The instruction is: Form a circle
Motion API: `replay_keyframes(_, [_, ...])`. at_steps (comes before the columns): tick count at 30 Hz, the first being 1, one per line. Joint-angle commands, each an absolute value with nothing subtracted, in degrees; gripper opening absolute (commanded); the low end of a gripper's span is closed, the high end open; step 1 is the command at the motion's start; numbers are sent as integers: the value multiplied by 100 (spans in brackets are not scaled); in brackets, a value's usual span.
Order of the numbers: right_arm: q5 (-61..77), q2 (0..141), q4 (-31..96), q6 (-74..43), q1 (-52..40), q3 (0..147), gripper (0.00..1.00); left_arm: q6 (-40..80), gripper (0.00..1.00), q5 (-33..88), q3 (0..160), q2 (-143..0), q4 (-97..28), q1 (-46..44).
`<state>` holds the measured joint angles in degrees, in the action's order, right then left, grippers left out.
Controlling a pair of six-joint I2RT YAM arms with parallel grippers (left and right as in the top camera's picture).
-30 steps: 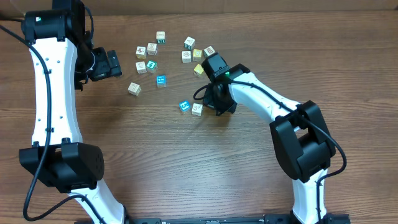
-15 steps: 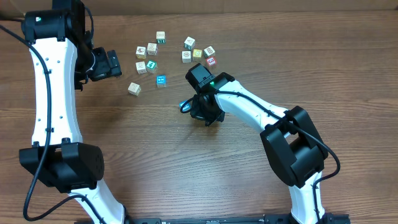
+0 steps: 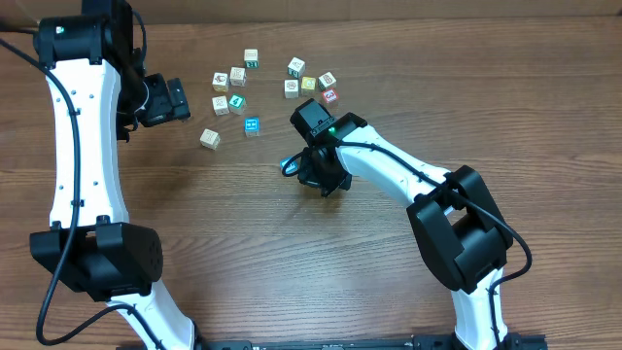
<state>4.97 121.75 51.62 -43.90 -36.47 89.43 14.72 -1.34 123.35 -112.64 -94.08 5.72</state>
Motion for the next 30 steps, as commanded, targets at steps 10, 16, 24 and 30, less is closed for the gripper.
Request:
replay_keyframes(10, [784, 11970, 5133, -4390, -3671, 8908, 8, 1546, 100, -191, 12346, -11314, -9402, 556])
replay_keyframes(16, [786, 11970, 5131, -4390, -3671, 8908, 8, 1546, 100, -191, 12346, -11314, -9402, 556])
replay_keyframes(24, [888, 11970, 5129, -4388, -3671, 8908, 8, 1546, 100, -191, 12346, -11314, -9402, 556])
replay_keyframes(30, [913, 11970, 5129, -4390, -3671, 8908, 9, 1546, 99, -191, 12346, -11314, -9402, 556])
